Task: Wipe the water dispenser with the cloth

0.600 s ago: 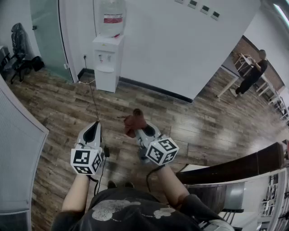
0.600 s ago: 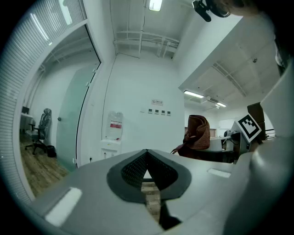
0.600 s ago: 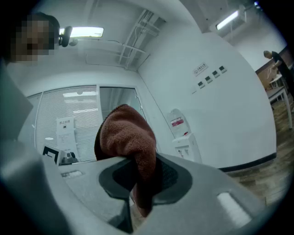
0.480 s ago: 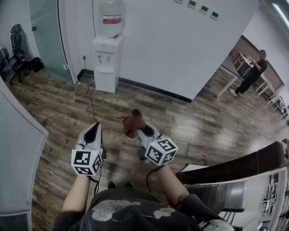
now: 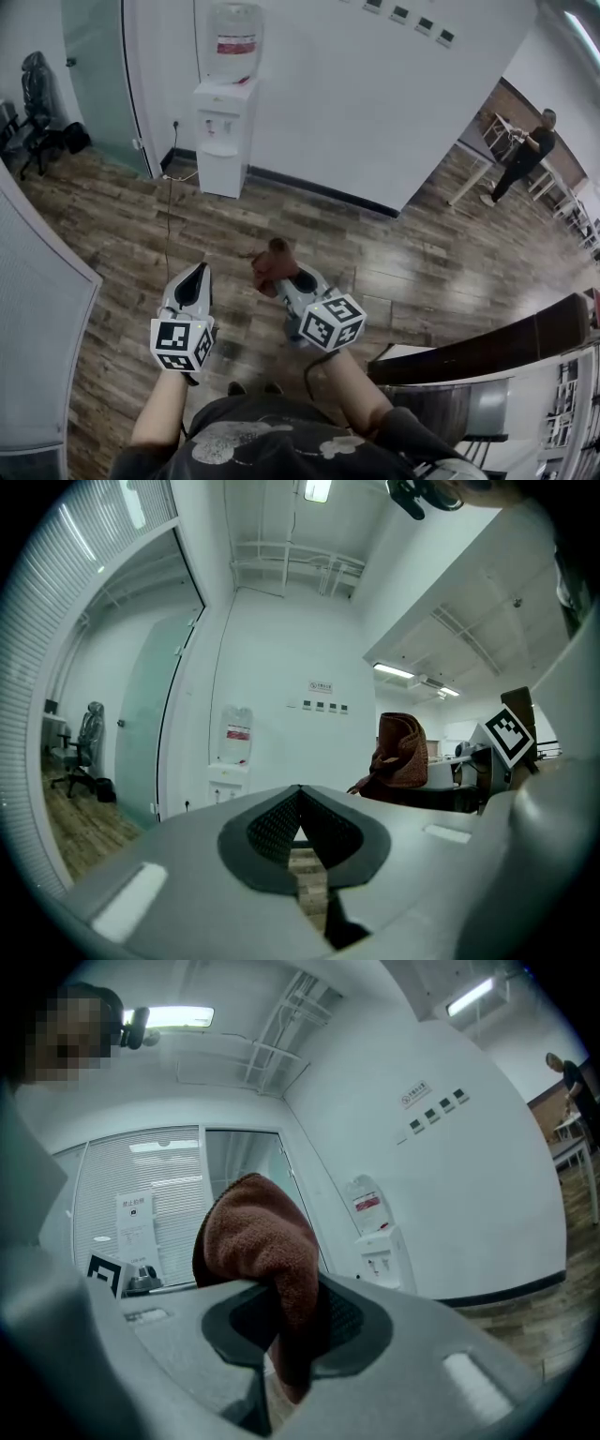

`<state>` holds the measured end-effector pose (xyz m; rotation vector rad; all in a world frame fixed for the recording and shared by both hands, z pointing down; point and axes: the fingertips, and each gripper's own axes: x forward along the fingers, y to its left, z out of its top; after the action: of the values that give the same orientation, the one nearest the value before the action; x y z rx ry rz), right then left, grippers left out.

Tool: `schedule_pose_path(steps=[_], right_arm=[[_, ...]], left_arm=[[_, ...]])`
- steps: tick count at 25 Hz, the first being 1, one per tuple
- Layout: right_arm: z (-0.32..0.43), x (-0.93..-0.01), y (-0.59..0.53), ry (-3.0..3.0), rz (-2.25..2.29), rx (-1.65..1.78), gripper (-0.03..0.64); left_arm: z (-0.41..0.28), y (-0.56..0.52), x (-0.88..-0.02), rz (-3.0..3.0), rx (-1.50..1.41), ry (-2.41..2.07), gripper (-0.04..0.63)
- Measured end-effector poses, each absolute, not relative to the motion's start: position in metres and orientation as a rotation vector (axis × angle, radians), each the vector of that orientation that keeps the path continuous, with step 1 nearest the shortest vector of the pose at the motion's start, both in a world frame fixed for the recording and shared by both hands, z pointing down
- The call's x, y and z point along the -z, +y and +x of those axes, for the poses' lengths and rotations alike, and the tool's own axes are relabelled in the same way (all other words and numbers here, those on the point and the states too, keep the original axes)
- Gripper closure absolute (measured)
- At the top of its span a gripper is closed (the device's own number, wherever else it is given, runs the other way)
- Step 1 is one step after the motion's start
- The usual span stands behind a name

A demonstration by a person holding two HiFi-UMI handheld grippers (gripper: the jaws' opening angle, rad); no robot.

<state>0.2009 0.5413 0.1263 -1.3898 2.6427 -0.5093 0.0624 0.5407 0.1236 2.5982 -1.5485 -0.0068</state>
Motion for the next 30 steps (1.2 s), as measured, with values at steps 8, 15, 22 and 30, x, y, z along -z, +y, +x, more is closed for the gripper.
schedule_pose_path(steps=[8, 15, 22, 30], right_arm=[[0.191, -0.144, 0.549, 2.572, -1.475, 0.543, 0.558], [0.188, -0.172, 0.544, 2.55, -1.539, 0.625, 0.557], [0.177, -0.195, 0.482, 2.549, -1.527, 0.697, 0.557], [0.14, -0.208, 0.351, 2.602, -1.433, 0.777, 0.557]], left_arm=[[0.021, 0.544, -0.131, 2.591, 0.023, -1.545, 0.577], [-0.008, 0.528, -0.144, 2.538, 0.051, -1.561, 0.577], [-0.044, 0.49, -0.142, 2.511, 0.075, -1.67, 0.577], [-0.068, 0.385, -0.146, 2.438, 0.035, -1.754, 0.577]])
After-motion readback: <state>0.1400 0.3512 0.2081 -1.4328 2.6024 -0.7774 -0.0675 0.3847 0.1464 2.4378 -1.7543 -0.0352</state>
